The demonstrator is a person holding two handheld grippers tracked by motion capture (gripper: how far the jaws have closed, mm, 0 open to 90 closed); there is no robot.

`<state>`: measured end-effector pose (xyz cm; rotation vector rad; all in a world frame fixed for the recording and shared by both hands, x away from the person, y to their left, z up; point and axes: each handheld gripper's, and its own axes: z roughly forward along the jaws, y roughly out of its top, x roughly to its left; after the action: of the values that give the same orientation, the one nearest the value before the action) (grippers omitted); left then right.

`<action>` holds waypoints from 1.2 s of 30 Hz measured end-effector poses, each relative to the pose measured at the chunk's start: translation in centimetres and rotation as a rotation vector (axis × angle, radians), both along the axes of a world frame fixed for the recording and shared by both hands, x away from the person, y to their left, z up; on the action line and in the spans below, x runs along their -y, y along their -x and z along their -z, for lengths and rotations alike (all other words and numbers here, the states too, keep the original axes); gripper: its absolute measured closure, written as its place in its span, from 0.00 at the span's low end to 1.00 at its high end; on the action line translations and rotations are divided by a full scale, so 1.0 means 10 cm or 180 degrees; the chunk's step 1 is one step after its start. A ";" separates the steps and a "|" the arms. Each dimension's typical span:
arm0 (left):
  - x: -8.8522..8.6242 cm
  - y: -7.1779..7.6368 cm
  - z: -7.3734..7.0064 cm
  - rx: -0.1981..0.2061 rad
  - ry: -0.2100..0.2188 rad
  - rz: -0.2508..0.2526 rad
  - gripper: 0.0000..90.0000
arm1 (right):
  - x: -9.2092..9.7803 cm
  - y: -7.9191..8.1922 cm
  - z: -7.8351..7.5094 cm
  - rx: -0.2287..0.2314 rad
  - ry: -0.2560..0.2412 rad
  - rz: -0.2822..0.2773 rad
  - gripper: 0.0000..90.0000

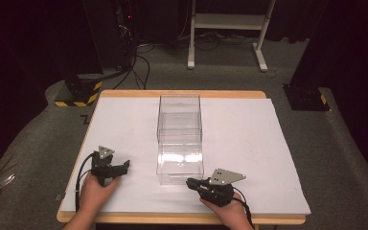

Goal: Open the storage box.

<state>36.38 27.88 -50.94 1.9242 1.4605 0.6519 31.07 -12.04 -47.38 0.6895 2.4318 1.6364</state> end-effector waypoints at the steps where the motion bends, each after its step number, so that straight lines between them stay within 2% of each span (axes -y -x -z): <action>1: 0.00 0.00 0.00 -0.0002 0.0001 0.0003 0.16 | 0.00 0.00 0.01 -0.0010 -0.0021 0.0001 0.93; 13: 0.00 0.00 0.00 0.0001 0.0002 -0.0001 0.16 | -0.01 0.01 0.03 0.0005 -0.0087 -0.0025 0.92; 17: 0.00 0.00 0.00 0.0001 0.0007 -0.0004 0.16 | 0.05 0.03 0.01 0.0039 -0.0092 0.0041 0.87; 28: 0.00 0.00 0.00 -0.0002 -0.0001 0.0005 0.16 | 0.26 0.06 -0.14 0.0251 -0.0195 0.0205 0.87; 36: 0.00 0.00 0.00 0.0000 0.0005 -0.0002 0.16 | 0.40 0.02 -0.23 0.0362 -0.0314 0.0372 0.86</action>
<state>36.38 27.87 -50.94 1.9226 1.4612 0.6508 30.92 -16.06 -45.03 0.7169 2.2023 1.7096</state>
